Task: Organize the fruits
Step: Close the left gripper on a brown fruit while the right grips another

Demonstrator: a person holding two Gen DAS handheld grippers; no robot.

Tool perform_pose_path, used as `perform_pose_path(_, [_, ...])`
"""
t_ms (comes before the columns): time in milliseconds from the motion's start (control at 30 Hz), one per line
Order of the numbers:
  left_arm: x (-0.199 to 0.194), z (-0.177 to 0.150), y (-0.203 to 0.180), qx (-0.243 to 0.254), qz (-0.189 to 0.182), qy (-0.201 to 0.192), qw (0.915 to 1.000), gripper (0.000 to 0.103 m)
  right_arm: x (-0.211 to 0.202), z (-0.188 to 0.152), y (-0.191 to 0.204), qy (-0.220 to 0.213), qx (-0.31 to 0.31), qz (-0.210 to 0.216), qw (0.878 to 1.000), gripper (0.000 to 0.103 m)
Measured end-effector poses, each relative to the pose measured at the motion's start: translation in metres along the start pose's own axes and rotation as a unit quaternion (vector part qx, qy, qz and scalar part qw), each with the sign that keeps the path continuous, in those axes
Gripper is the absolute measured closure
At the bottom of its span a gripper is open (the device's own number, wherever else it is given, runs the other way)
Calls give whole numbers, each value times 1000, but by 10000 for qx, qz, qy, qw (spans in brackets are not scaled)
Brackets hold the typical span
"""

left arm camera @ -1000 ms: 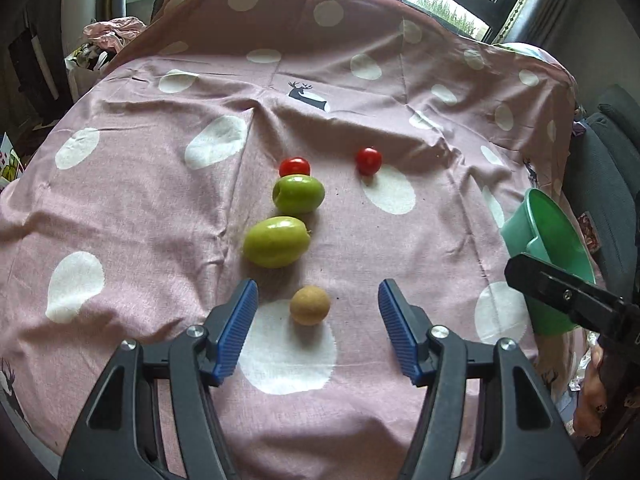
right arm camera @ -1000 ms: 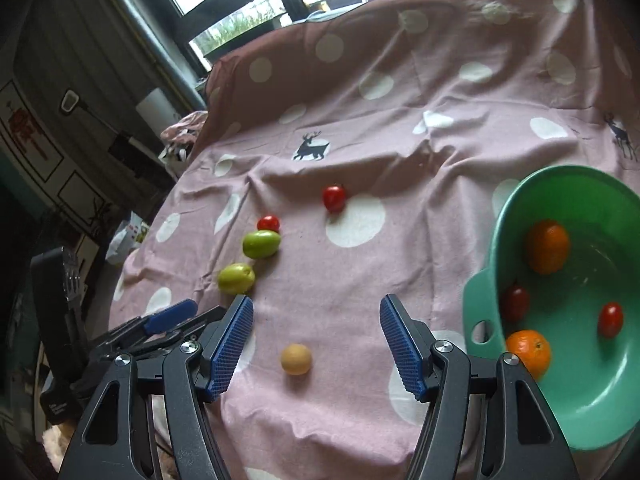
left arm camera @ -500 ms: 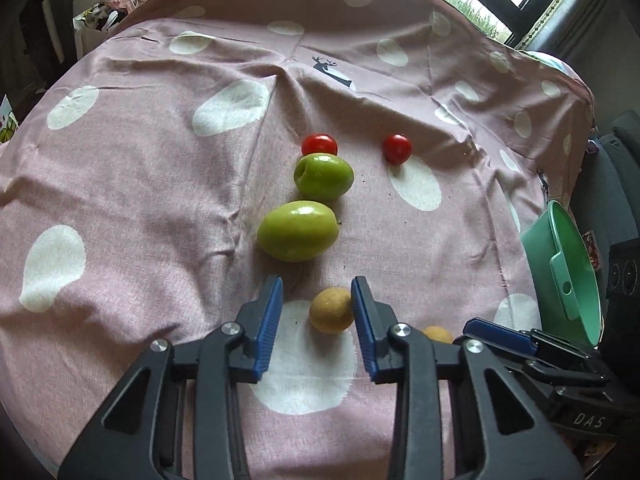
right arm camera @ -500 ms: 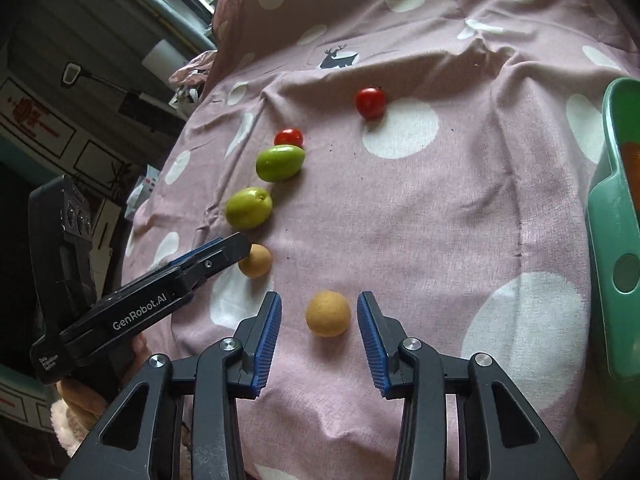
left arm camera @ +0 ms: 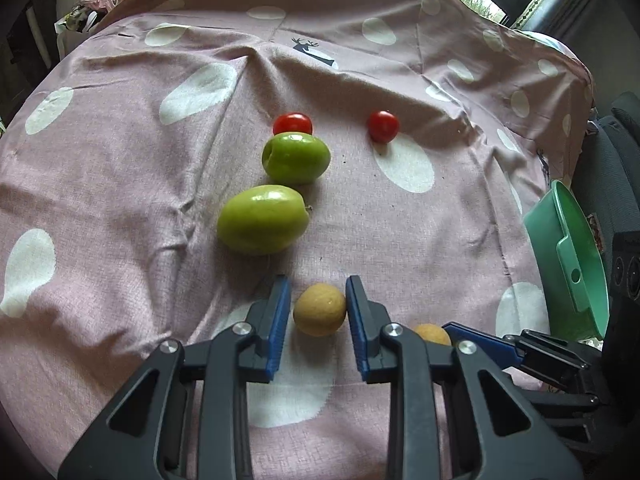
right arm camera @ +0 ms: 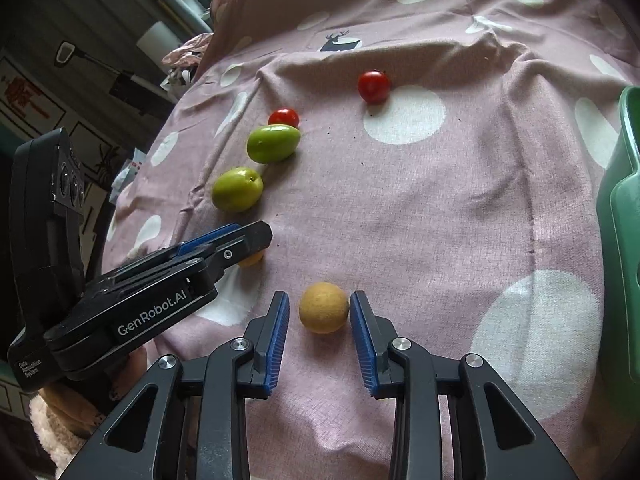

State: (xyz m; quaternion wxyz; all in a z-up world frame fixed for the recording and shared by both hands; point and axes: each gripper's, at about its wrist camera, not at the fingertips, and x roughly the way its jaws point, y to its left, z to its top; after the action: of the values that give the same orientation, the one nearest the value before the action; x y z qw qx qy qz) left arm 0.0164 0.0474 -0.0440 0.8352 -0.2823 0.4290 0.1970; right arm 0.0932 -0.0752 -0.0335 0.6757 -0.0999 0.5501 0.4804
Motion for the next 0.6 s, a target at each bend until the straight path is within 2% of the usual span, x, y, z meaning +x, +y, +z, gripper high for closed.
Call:
perform_pose_path(233, [0,-3,-3,55,102,-79,9999,78,4,-1,3,18,-98,-120,9999,69])
perform_pose_path(300, [0,-4,-5,103,146,-90,9998,78,5,-1,4,21,-122,-174,9998,75])
perform_pose_path(600, [-6,-7,-5,83,162,-144,9997,78,3,-1,6,-55,-172,-215,9996,75])
